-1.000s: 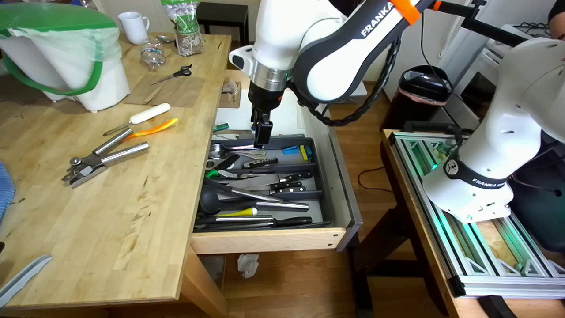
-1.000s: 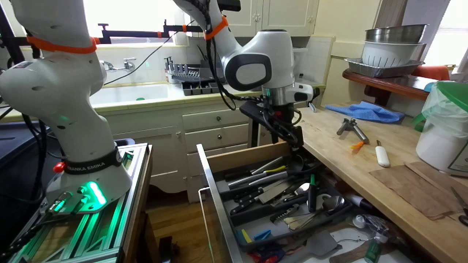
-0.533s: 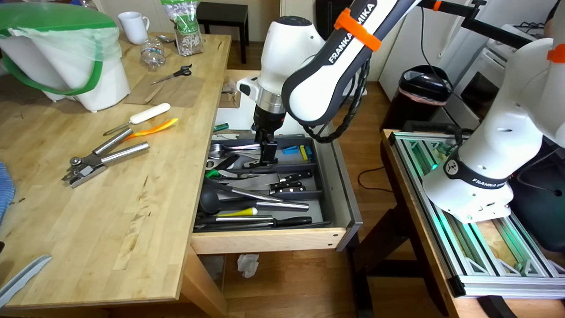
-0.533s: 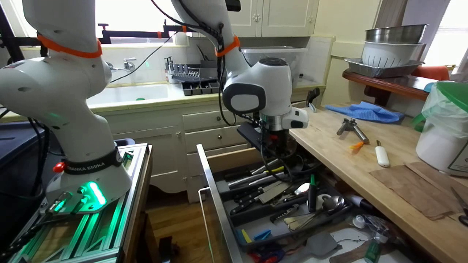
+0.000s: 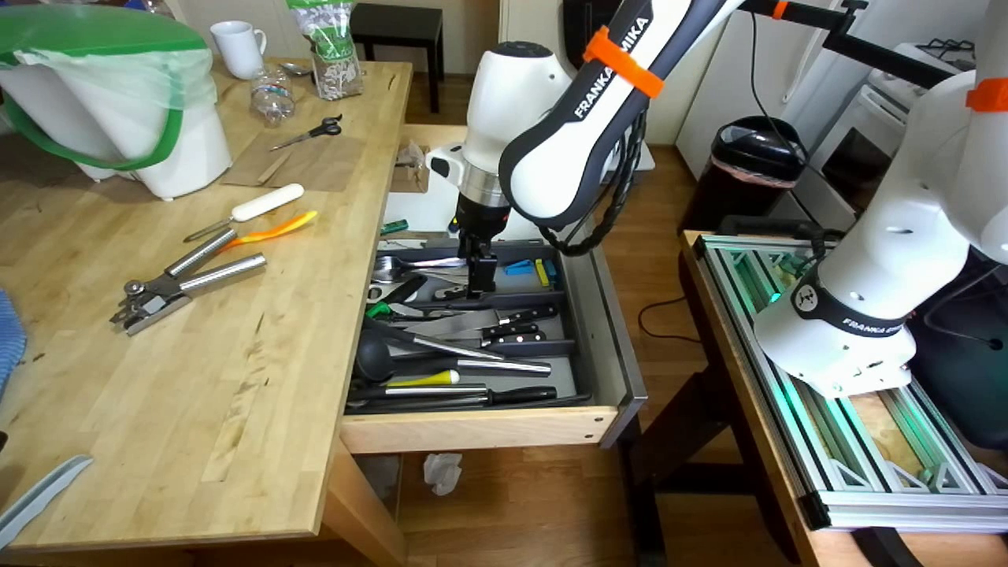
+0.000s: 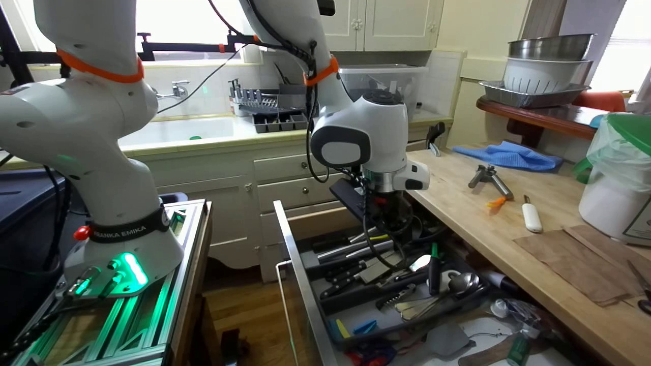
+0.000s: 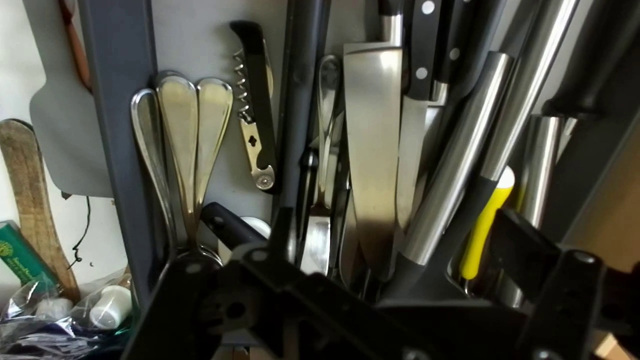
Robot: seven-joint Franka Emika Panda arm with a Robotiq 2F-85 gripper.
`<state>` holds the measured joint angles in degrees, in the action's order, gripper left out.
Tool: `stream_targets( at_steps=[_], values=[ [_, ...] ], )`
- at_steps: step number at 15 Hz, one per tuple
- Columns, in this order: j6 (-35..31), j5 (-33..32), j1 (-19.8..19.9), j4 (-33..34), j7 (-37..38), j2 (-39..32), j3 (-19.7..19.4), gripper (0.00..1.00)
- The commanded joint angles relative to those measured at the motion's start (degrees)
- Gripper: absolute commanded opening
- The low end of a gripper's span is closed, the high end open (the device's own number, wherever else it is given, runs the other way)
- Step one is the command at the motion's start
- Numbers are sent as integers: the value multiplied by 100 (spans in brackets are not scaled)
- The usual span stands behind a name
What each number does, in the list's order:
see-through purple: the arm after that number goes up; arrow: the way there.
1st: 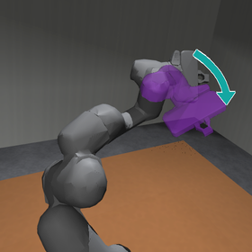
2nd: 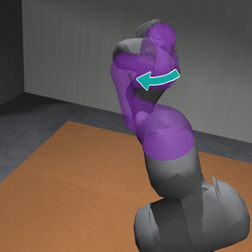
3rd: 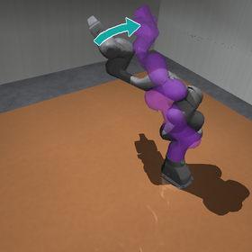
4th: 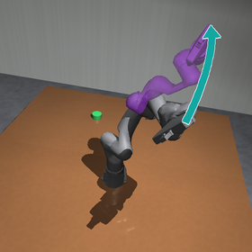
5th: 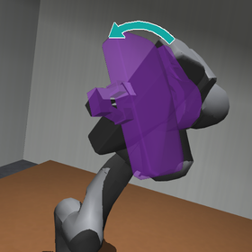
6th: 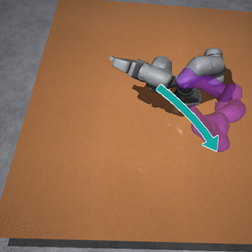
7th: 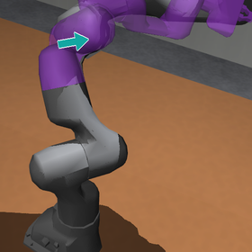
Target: Remove the silver spoon from the drawer and put it on the counter
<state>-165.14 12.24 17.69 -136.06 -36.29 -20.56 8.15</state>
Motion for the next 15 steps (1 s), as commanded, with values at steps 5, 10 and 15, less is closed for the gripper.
stream_targets(
  at_steps=[5, 10, 15],
  values=[
    [-775, -29, 532, 330, -80, -713, 306, 100],
    [-1263, -260, 1154, 599, 41, -1268, 894, 54],
    [-1519, -763, 1442, 914, 222, -1811, 1116, 38]
  ],
)
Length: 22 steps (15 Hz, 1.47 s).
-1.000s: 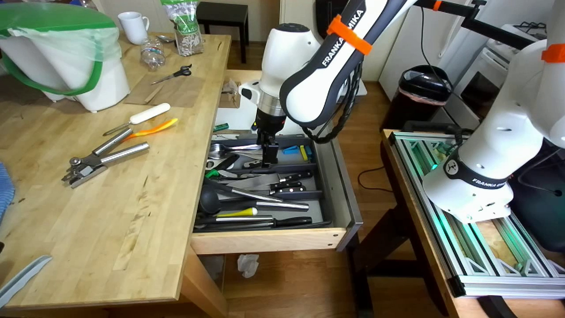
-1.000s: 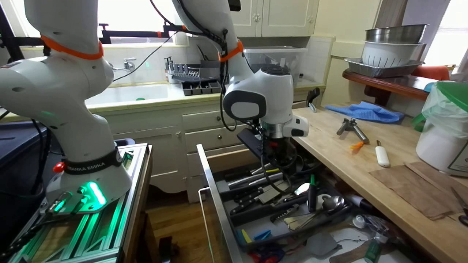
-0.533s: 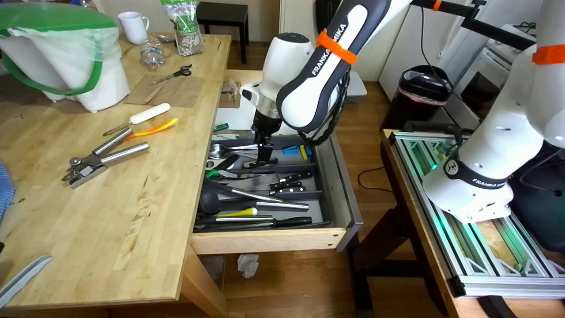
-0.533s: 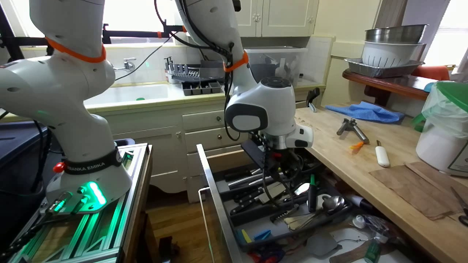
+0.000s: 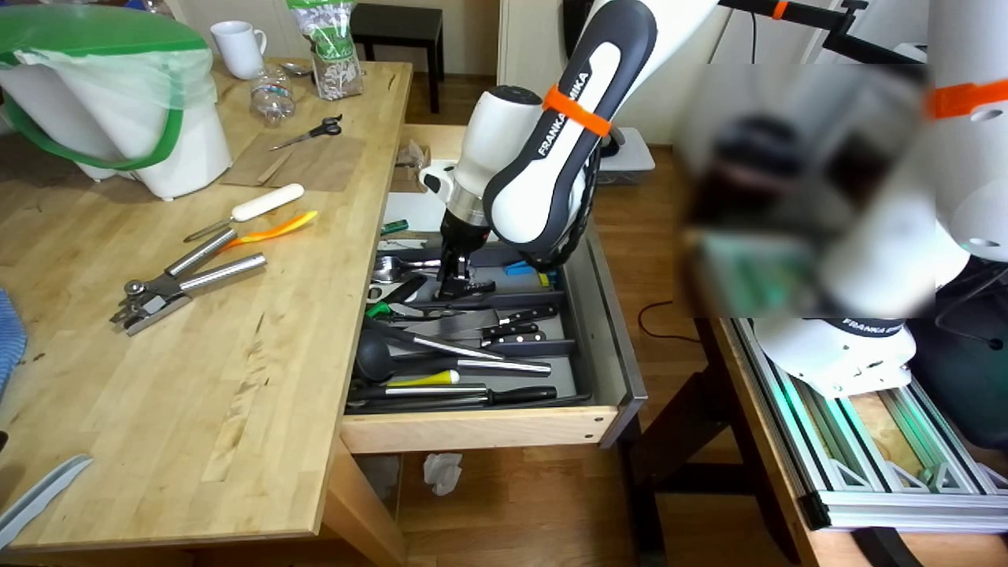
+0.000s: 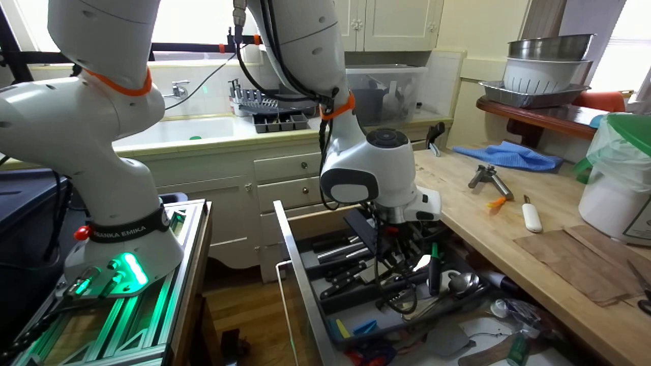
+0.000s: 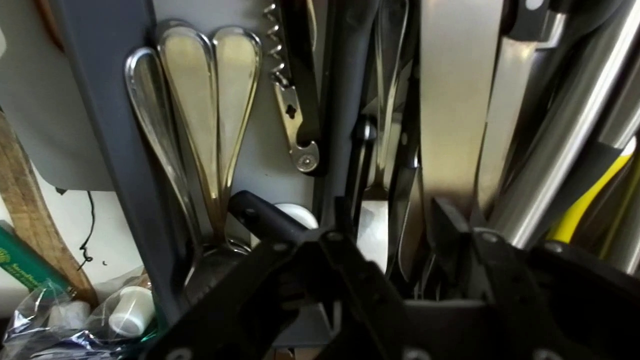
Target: Remove the silver spoon from the drawer and put it on the counter
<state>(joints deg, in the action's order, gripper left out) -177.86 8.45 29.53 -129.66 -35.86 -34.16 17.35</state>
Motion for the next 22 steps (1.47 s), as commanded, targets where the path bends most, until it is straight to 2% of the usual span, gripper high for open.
stream_targets(
  at_steps=[1, 3, 5, 6, 8, 9, 10, 11, 12, 22],
  values=[
    [-301, -510, 301, 354, 223, -589, 225, 35],
    [-438, -764, 296, 470, 349, -793, 176, 37],
    [-520, -1003, 387, 565, 468, -959, 228, 32],
    [-552, -1111, 398, 605, 533, -1033, 228, 26],
    [-609, -1327, 459, 676, 655, -1167, 267, 28],
    [-621, -1419, 492, 707, 719, -1220, 293, 23],
    [-654, -1510, 525, 729, 770, -1272, 320, 25],
    [-666, -1592, 552, 754, 829, -1308, 342, 20],
    [-678, -1661, 577, 775, 868, -1345, 361, 23],
    [-518, -1927, 782, 821, 1045, -1442, 531, 22]
  ],
)
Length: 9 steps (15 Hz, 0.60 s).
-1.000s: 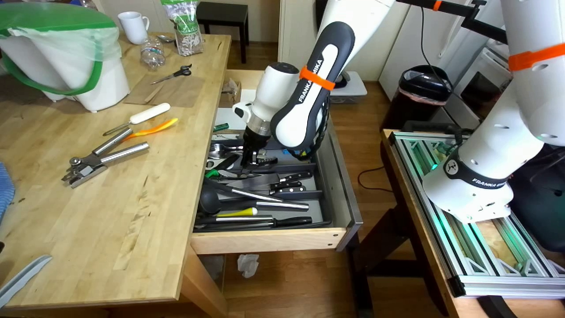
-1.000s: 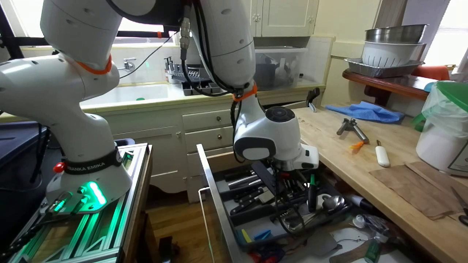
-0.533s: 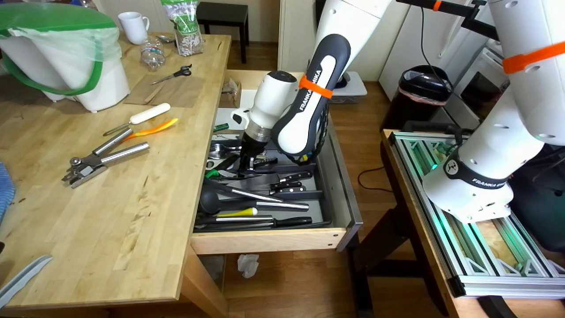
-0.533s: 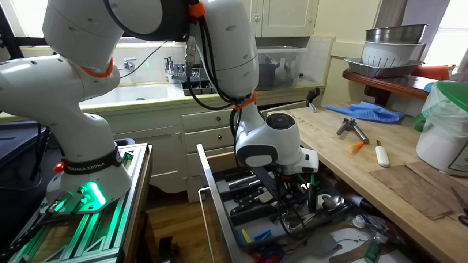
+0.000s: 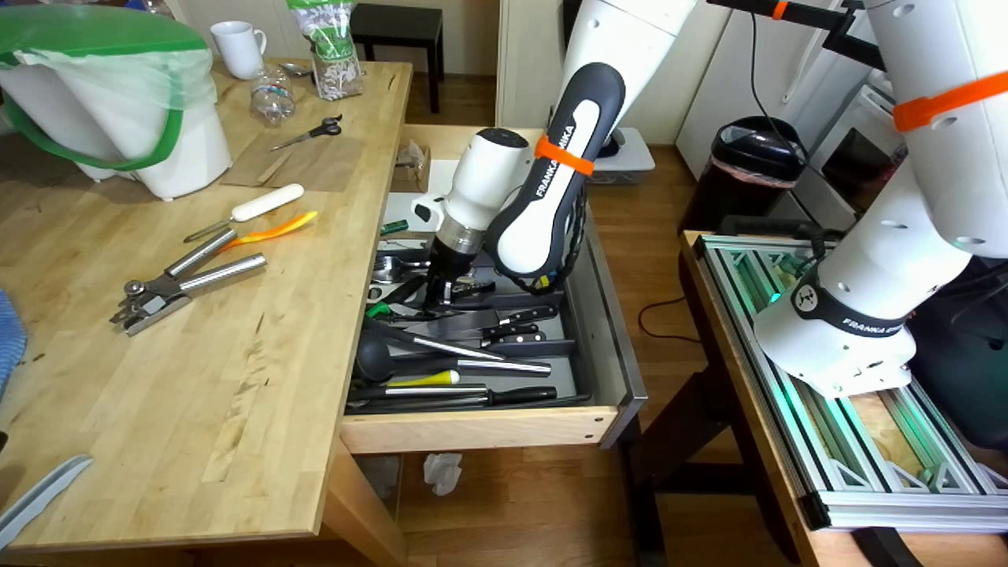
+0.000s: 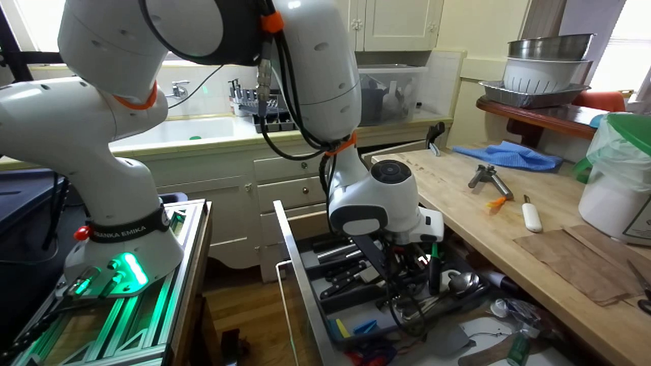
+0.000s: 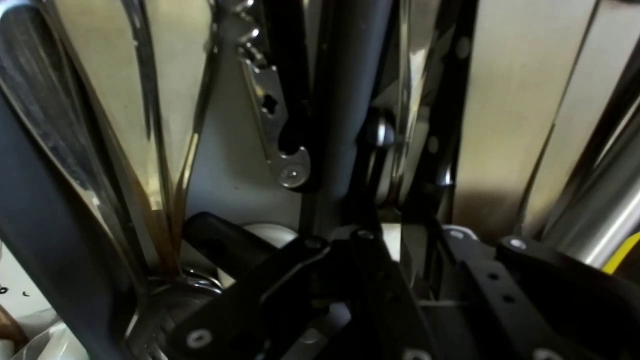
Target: Remove the silver spoon from the drawer and put it on the counter
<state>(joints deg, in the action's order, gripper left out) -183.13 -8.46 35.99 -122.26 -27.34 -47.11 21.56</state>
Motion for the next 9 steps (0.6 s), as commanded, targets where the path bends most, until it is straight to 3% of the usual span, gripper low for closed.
stream_targets(
  at_steps=[1, 4, 9],
  values=[
    [41, -238, 151, 79, 198, -148, 124, 12],
    [97, -232, 160, 66, 227, -132, 144, 0],
    [179, -213, 220, 52, 262, -110, 204, 2]
  ],
)
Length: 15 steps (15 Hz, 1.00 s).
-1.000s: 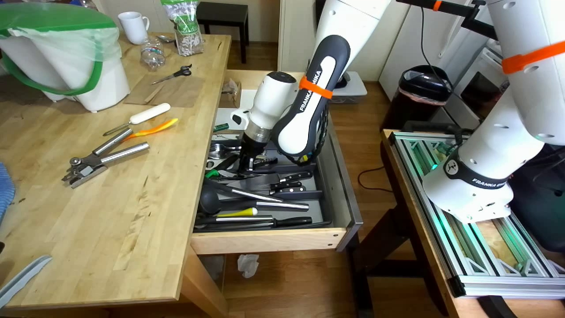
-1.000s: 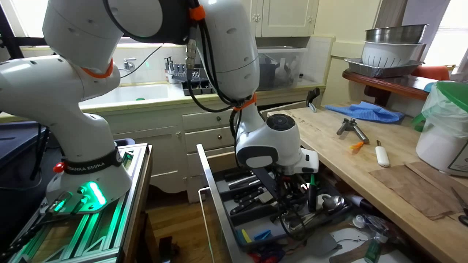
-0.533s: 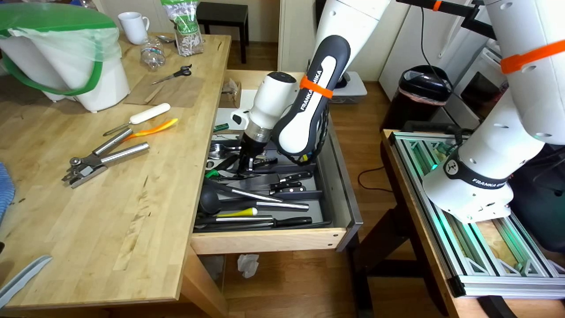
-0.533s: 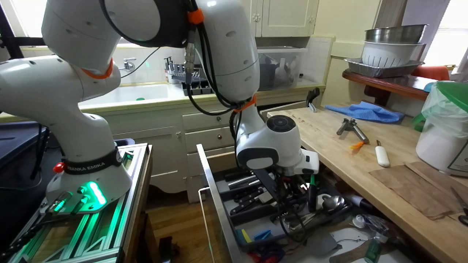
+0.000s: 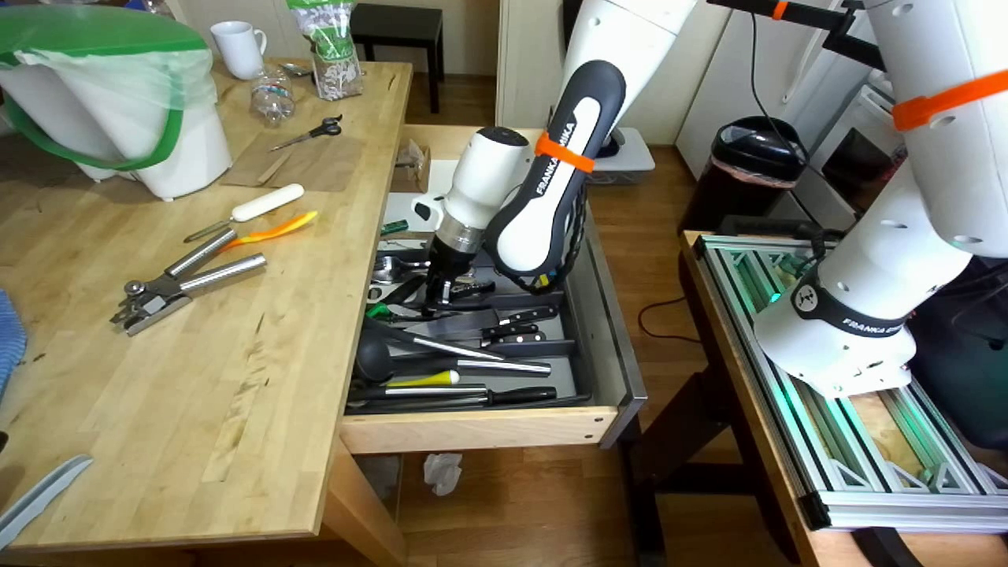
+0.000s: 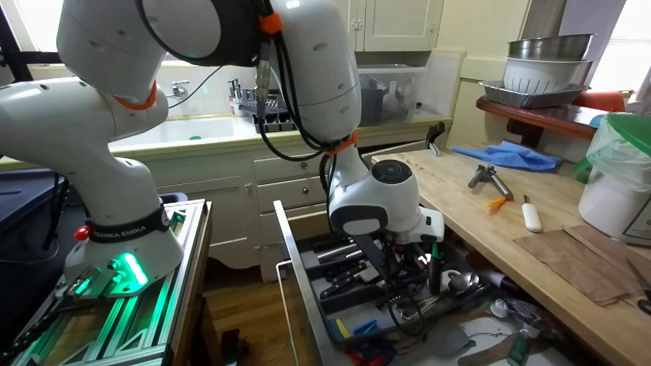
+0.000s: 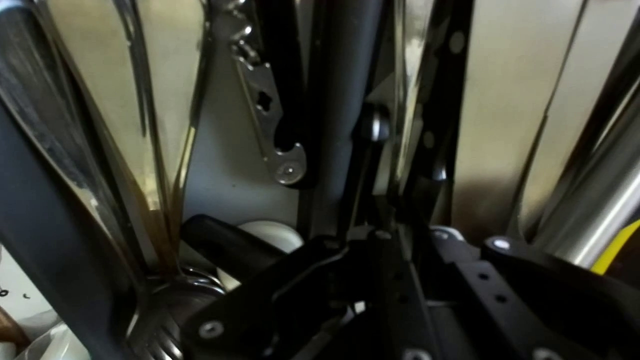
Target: Remove the silver spoon from the drawer and put it on the counter
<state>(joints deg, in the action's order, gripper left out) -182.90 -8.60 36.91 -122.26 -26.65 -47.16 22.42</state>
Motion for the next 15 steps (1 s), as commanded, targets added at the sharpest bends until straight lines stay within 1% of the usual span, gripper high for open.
stream_targets(
  at_steps=[1, 4, 5, 6, 8, 9, 11, 12, 13, 14, 15],
  values=[
    [158, -196, 134, 49, 202, -98, 124, 2],
    [319, -179, 118, 41, 241, -57, 114, 2],
    [417, -170, 106, 36, 244, -54, 107, 8],
    [471, -158, 85, 30, 236, -40, 91, 17],
    [552, -126, 68, 29, 217, -13, 90, 27],
    [578, -112, 65, 35, 199, -4, 88, 28],
    [620, -93, 81, 57, 174, -8, 104, 17],
    [648, -85, 83, 67, 164, -20, 112, 17],
    [664, -75, 77, 65, 160, -23, 115, 9],
    [699, -70, 91, 70, 146, -34, 133, 13],
    [740, -68, 113, 74, 124, -44, 159, 12]
  ],
)
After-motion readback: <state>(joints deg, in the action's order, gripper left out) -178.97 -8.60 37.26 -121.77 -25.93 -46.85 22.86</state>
